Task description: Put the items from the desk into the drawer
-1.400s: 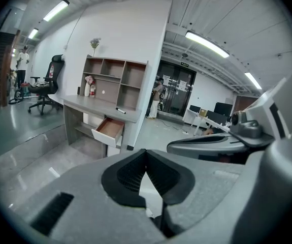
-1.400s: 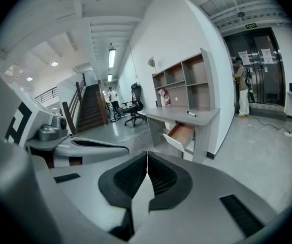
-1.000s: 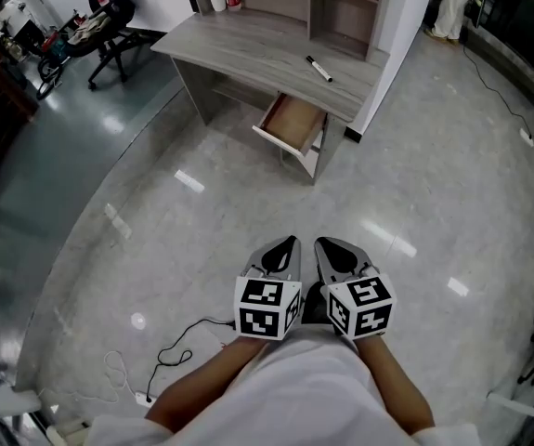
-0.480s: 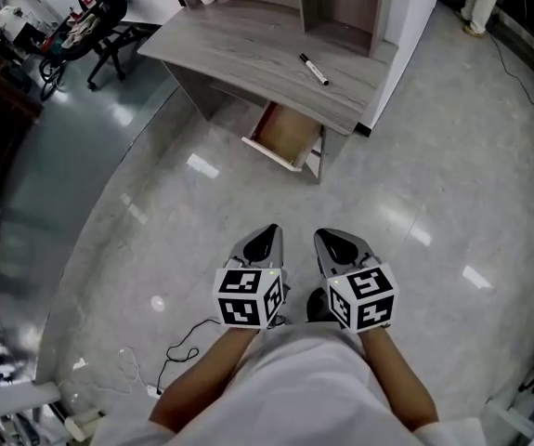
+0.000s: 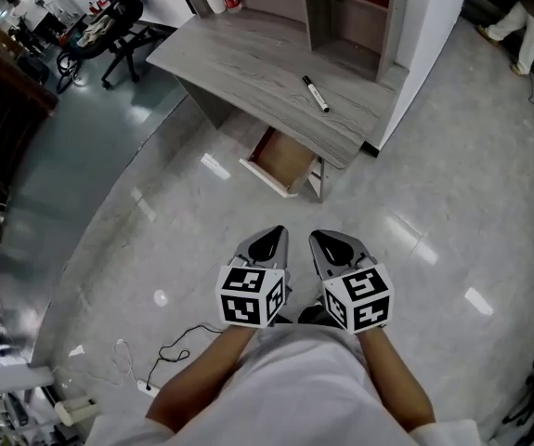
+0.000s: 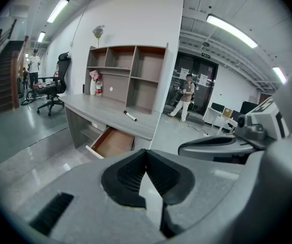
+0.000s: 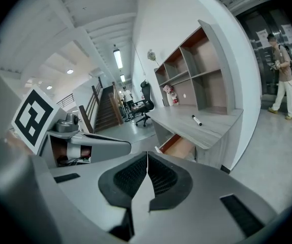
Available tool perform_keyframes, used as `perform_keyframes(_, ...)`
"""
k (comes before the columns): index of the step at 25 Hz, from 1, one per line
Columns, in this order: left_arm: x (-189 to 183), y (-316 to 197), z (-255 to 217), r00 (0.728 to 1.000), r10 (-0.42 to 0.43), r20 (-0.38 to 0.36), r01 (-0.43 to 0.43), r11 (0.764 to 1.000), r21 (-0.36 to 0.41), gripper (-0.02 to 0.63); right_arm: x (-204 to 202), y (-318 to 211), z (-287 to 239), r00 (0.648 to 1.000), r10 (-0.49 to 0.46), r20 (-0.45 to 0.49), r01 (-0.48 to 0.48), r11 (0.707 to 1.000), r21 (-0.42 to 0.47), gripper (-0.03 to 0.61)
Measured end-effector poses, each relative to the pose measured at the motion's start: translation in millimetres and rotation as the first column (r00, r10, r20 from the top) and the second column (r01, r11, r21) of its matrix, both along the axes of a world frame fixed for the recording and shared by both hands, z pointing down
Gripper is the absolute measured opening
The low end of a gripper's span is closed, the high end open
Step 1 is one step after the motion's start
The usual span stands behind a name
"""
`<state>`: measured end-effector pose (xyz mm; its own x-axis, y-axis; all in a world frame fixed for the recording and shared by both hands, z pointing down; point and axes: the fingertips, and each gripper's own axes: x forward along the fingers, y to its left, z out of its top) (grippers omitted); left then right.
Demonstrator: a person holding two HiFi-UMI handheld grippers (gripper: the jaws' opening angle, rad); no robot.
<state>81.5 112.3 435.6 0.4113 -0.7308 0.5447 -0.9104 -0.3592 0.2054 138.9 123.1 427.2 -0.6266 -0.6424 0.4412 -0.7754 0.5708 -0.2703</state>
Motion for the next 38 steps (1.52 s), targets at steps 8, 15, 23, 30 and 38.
perform_keyframes(8, 2, -24, 2, 1.0, -0.022, -0.003, 0.022, 1.0, -0.012, 0.002, 9, -33, 1, 0.999, -0.034, -0.005, 0.033, 0.999, -0.003, 0.003)
perform_keyframes(15, -3, -62, 16, 0.999, -0.01, -0.034, 0.009, 0.999, -0.031, 0.002, -4, -67, 12, 0.999, -0.037, -0.017, 0.037, 0.999, -0.024, 0.002)
perform_keyframes(23, -32, -139, 17, 0.998, 0.035, -0.054, -0.036, 0.999, -0.032, 0.002, -39, -137, 16, 0.999, -0.026, -0.045, 0.024, 0.998, -0.052, 0.002)
perform_keyframes(30, -61, -189, 15, 0.991, 0.101, -0.088, -0.104, 0.994, -0.031, 0.002, -66, -193, 15, 0.994, 0.046, -0.097, -0.051, 0.997, -0.05, 0.003)
perform_keyframes(38, -73, -227, 15, 0.983, 0.132, -0.128, -0.138, 0.99, -0.038, 0.002, -41, -255, 7, 0.958, 0.174, -0.227, -0.176, 0.984, 0.008, 0.003)
